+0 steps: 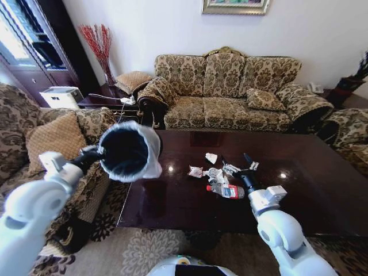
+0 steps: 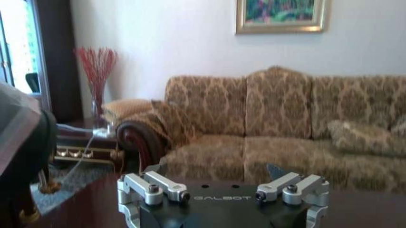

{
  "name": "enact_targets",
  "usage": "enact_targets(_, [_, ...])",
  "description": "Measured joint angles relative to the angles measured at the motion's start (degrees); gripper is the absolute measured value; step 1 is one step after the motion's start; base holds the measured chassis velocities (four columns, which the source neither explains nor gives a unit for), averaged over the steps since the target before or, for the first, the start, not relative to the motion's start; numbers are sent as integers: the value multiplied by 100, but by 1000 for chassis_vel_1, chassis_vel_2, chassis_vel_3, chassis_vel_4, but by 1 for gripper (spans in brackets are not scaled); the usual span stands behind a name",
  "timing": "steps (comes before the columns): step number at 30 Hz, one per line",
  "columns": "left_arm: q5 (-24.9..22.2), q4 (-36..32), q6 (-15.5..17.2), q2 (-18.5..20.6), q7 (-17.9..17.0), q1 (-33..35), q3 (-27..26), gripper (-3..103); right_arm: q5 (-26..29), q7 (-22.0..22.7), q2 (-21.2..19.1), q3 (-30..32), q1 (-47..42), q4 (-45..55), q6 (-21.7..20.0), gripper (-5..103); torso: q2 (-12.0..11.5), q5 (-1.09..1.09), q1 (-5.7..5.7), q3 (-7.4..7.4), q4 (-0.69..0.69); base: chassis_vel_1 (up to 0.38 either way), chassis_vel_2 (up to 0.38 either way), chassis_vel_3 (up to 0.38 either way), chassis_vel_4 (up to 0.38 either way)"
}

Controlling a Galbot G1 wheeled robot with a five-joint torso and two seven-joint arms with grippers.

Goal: Move to the front of the table and place the trash on the table into the trash bin.

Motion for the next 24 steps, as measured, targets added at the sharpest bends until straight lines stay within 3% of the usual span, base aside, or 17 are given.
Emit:
enact_targets(4, [23,107,15,108,-26,6,40,0,-243,-232,335,-477,471,-927,85,100,-1,-3,3,2,2,0,0,0,0])
enact_targets(12, [59,298,26,171,-23,5,199,0,-293,-435,594,-1136,1414,-1990,249,100,0,-4,1,1,3,0,0,0,0])
enact_targets(18, [70,356,52,225,-13,100,260,0,-371,-451,1173,-2015,2440,-3679,303,100,-1,-2,2,2,1,0,0,0,0])
enact_targets(22, [61,395,55,256,-14,113,256,0,-466,-409,1585,-2204,2793,-4346,372,100,-1,-2,2,1,3,0,0,0,0])
enact_targets(24, [61,434,57,279,-25,111,264,0,-672,-234,1800,-2208,2932,-4596,207,100,-1,-3,2,1,4,0,0,0,0])
